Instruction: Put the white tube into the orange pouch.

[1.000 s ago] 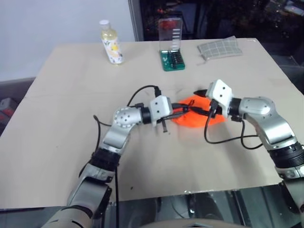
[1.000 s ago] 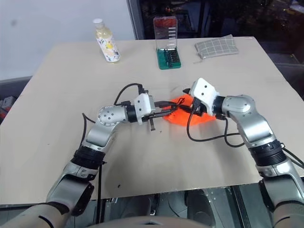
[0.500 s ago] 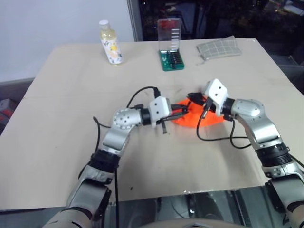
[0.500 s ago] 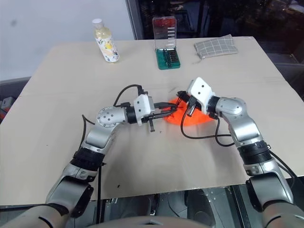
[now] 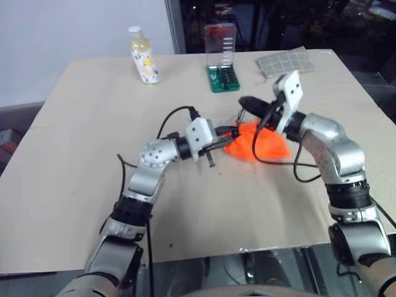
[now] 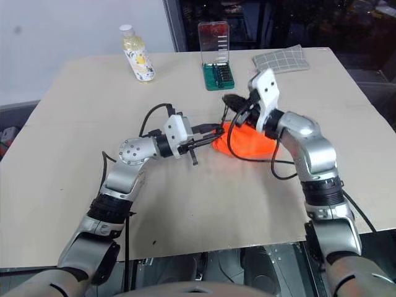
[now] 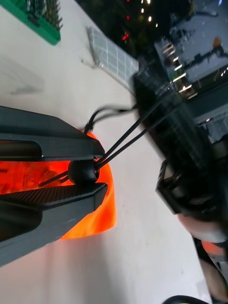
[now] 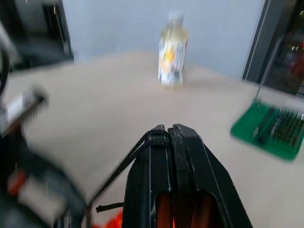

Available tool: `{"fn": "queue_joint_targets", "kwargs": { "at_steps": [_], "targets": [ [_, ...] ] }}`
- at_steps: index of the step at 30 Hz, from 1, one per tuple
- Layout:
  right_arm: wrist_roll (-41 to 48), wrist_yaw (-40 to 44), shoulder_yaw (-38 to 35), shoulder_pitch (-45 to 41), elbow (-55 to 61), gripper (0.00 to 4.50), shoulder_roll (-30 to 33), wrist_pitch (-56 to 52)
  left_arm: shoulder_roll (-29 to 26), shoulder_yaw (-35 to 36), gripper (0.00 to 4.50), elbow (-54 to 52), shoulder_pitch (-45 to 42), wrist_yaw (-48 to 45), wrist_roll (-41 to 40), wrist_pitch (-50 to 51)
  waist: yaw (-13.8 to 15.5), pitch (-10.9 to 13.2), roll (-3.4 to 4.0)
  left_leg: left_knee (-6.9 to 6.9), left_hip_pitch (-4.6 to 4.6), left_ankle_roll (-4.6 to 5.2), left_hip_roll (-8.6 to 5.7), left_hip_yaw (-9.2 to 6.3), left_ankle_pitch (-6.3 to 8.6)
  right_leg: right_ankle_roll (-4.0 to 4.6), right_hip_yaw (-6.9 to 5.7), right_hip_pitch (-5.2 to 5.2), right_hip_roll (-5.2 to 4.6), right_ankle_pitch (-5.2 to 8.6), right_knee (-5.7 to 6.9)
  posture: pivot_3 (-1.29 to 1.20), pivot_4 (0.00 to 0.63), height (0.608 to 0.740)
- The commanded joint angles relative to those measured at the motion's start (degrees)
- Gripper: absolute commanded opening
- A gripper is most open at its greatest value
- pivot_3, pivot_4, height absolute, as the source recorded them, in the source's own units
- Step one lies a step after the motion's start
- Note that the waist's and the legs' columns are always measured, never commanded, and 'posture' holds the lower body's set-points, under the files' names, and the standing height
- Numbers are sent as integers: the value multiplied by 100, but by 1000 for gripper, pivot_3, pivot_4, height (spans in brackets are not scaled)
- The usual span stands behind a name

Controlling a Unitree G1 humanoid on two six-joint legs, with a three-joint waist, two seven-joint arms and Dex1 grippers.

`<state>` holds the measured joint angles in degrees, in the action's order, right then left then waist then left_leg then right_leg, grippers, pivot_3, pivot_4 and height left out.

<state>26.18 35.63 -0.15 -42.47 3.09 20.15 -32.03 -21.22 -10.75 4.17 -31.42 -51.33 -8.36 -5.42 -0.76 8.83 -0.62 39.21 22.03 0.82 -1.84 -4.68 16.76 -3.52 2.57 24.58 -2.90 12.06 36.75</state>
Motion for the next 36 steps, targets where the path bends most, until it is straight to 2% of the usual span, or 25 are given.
{"fn": "queue_joint_targets", "kwargs": {
  "at_steps": [1,3,4,5,6,12,19,21,23,27,31,33,36],
  "targets": [
    [565,-519,-851,-655,467,65,-59,-158,0,-127,157,21,85,-55,42,161,-3,0,0,-1,1,0,0,0,0,0,-1,0,-1,0,-1,0,150,740],
    [787,-692,-1027,-847,446,65,-91,-300,1,-123,157,58,86,-10,59,189,-10,0,0,-4,1,0,0,3,0,0,2,2,-1,0,-1,0,150,740],
    [892,-774,-1115,-937,423,16,-97,-360,5,-114,657,75,94,6,50,223,-12,0,0,-5,1,0,0,3,0,0,1,2,-1,0,-2,0,150,740],
    [965,-833,-1165,-989,409,0,-92,-400,7,-109,1339,84,99,19,43,246,-9,1,2,-6,0,0,0,3,0,0,1,2,-1,0,-1,0,150,740],
    [1048,-897,-1244,-1075,377,0,-79,-437,7,-101,1456,86,110,27,41,255,-9,1,3,-8,0,0,-1,5,0,0,2,3,-1,0,-1,0,150,740],
    [1268,-1021,-1446,-1384,305,0,44,-568,-27,-106,4294,162,154,44,138,131,-16,1,4,-9,1,2,0,5,1,0,0,7,0,0,1,0,150,740],
    [1060,-871,-1186,-1110,404,0,242,-594,58,-1,4294,124,109,280,195,167,-12,1,4,-10,2,20,0,11,11,0,5,9,-1,0,1,0,150,740],
    [809,-596,-897,-900,515,0,587,-583,-4,47,4294,76,169,301,189,187,-3,1,4,-9,3,19,0,11,11,0,4,9,-3,0,0,0,150,740],
    [489,-67,-413,-489,742,0,1197,-628,-104,117,4294,-39,284,304,139,255,11,1,3,-9,6,21,-3,9,12,0,0,8,-8,0,-3,0,150,740],
    [35,542,148,376,1184,1212,2127,-587,-314,406,4322,-522,641,349,-158,675,-8,2,4,-11,6,24,1,14,14,0,-3,9,-8,0,-11,0,150,740],
    [-204,1286,198,1495,1520,2948,3123,-458,-716,894,4322,-1446,1320,333,-725,1592,-4,2,3,-12,6,27,8,15,16,0,-1,9,-8,1,-12,0,150,740],
    [-97,1563,-21,1992,1598,2948,3427,-438,-988,1140,4322,-1861,1792,320,-956,2040,-7,3,2,-12,4,28,9,16,17,0,-1,5,-9,1,-15,0,150,740],
    [88,1614,-367,2435,1538,2948,3369,-310,-1369,1408,4322,-2222,2470,232,-1055,2248,-22,5,2,-13,-10,31,12,23,18,0,5,-7,-8,1,-15,0,150,740]
  ]
}}
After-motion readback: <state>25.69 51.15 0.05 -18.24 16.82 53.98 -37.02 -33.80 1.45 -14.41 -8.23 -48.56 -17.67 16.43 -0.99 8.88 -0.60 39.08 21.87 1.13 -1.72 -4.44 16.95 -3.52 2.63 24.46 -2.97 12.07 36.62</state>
